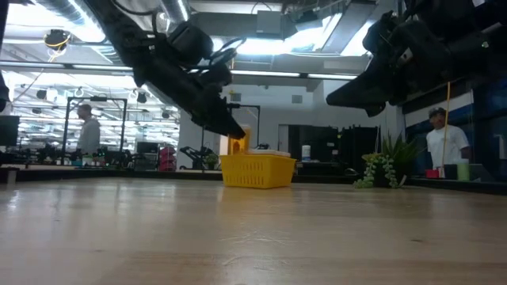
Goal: Pick and place pill bottles into a basket
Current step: Put the pill bottle into the bin
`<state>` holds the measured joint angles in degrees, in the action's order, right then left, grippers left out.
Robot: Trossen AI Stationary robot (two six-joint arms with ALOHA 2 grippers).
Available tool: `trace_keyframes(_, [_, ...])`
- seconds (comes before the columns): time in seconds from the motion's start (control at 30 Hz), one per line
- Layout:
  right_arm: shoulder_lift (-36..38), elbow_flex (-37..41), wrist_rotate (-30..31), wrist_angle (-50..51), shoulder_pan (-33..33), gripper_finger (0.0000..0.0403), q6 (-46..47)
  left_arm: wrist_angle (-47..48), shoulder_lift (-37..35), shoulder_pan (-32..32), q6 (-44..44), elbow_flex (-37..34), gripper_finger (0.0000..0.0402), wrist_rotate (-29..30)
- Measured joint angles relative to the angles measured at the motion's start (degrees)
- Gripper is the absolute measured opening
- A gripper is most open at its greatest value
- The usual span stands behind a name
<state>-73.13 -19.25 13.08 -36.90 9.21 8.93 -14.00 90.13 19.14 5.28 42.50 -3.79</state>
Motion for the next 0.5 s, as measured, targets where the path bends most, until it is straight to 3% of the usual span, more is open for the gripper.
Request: trace_keyframes(0.5, [0.0,0.0,0.0,1.1,0.0,0.0035,0.1,-3.3,3.4,0.0,0.0,0.0,0.0212,-0.3])
